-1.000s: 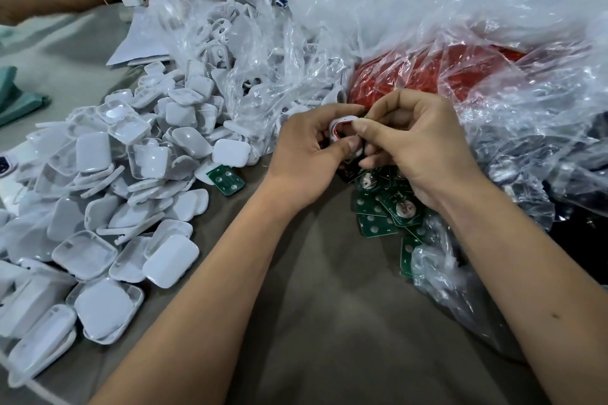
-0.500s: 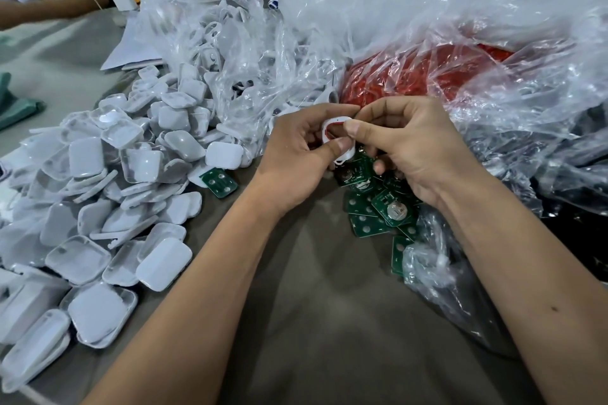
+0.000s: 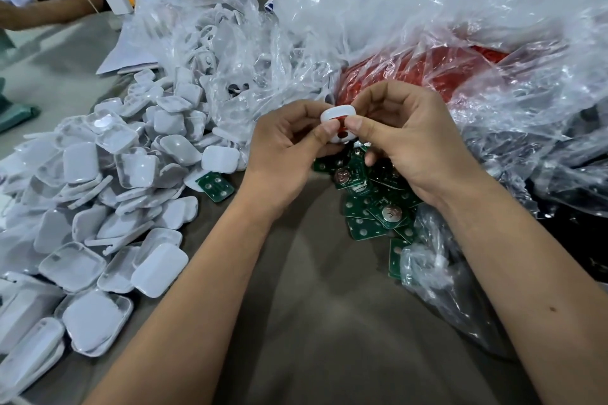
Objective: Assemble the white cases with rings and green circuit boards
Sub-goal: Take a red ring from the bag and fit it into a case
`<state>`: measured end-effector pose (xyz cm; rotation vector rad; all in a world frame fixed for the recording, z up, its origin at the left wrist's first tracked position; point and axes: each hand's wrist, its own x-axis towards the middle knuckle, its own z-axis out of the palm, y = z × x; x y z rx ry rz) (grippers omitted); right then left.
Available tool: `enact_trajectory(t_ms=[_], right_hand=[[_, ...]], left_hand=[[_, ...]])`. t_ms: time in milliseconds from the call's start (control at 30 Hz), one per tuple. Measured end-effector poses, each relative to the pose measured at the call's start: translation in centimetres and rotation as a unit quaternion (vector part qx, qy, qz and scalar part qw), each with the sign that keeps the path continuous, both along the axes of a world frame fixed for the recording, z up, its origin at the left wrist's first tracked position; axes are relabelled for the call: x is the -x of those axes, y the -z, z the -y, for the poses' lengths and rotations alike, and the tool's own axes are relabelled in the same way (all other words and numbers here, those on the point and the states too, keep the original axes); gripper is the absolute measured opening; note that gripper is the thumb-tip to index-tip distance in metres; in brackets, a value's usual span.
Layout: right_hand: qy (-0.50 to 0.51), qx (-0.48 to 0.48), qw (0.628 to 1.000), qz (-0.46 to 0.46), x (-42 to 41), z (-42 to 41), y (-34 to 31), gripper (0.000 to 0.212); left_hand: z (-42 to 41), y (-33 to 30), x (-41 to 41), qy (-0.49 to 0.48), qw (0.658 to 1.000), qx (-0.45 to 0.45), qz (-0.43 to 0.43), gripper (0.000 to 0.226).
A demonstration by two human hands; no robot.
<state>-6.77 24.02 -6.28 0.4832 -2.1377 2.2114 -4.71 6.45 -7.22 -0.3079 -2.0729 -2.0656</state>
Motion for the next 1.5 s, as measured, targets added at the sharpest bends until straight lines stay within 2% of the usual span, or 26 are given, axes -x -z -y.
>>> enact_trajectory(t_ms=[200,500,800,933,1033,1167,1267,1367,1433,1500], right_hand=[[-0.025,-0.005,1.0,-0.013,0.0,-0.3,0.0,0.01],[0.04,-0.09,0.994,-0.05,0.0,0.2,0.3,0.008],[0.028,-0.08,0.996,-0.04,-0.3,0.6,-1.0,0.013],[0.04,-0.144,0.988,-0.045,-0.9,-1.3,-2.9,0.013],[0.039,-0.258,0.963,-0.07,-1.6,-4.8,-5.7,0.014],[0.092,-0.409,0.903,-0.095,-3.5,-10.4,-8.8,0.015],[0.072,-0.469,0.88,-0.003,-4.7,-14.1,-9.6,0.025],[-0.023,-0.527,0.838,0.142,-5.7,-15.3,-8.3,0.014],[-0.026,-0.56,0.813,0.157,-5.9,-14.8,-7.0,0.022],[-0.001,-0.6,0.793,0.109,-5.9,-14.1,-5.9,0.026]], left_hand=[[0.1,0.0,0.1,-0.016,1.0,-0.001,0.001,0.012],[-0.8,0.1,0.3,-0.034,0.999,-0.009,0.005,0.009],[-0.8,-0.6,-0.2,-0.072,0.997,-0.008,-0.019,0.005],[-2.5,-1.0,-0.1,-0.055,0.998,0.013,-0.033,0.008],[-5.2,-1.5,-0.1,-0.014,0.998,0.02,-0.056,0.016],[-9.9,-1.9,-0.3,0.036,0.998,0.015,-0.058,0.028],[-12.3,-2.3,-0.4,0.041,0.998,-0.005,-0.044,0.033],[-14.1,-2.7,-0.7,0.049,0.997,0.037,-0.046,0.046],[-14.7,-2.9,-1.0,0.047,0.994,0.075,-0.059,0.049],[-14.7,-2.7,-1.3,0.047,0.991,0.103,-0.066,0.046]])
